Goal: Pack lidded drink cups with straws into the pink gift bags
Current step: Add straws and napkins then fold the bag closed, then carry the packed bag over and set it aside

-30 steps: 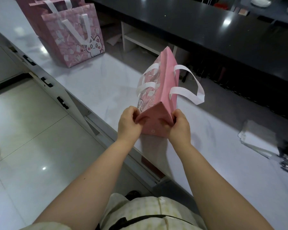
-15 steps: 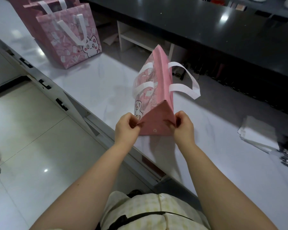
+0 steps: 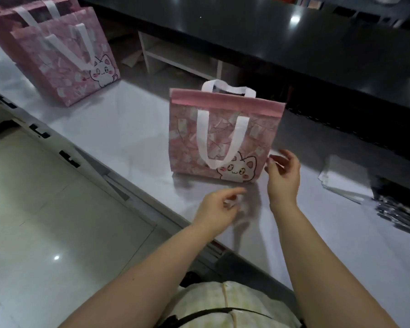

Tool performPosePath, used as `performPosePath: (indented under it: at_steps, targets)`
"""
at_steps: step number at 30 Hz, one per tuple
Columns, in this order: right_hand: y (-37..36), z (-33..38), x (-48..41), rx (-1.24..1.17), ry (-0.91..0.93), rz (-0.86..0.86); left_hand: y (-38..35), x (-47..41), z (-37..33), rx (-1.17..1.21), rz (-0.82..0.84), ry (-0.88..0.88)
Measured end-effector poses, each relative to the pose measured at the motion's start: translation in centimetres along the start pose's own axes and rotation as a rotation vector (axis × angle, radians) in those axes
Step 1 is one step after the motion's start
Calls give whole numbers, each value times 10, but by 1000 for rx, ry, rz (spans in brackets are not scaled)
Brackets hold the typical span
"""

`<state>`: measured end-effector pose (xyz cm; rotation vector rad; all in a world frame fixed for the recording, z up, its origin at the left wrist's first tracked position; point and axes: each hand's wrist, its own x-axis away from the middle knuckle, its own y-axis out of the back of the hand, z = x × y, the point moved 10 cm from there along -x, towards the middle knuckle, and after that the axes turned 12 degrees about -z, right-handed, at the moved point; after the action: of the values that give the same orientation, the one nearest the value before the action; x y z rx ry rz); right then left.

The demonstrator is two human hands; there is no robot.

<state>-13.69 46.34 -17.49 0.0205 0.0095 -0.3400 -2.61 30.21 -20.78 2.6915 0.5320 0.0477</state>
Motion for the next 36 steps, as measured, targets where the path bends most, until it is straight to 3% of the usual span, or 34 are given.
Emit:
performPosePath:
  at_steps: [5, 7, 9, 13, 20, 26, 36]
  targets:
    - [1, 6, 3, -64, 7, 98, 109, -14, 29, 152, -695, 142]
    - [-4, 7, 2, -7, 13, 124, 138, -11, 46, 234, -863, 214]
    - [-10, 6, -1, 47, -10, 137, 148, -19, 54, 290, -876, 244]
    - [-20, 3, -4, 74, -55, 128, 149, -41, 52, 300, -728, 227]
    - [-25, 8, -6, -26, -108, 68, 162, -48, 43, 371, -664, 231]
    - [-60, 29, 13, -160, -169, 119, 184, -25, 47, 630, -812, 371]
    - [-177, 34, 132, -212, -211, 668, 287, 130, 76, 735, -1289, 492]
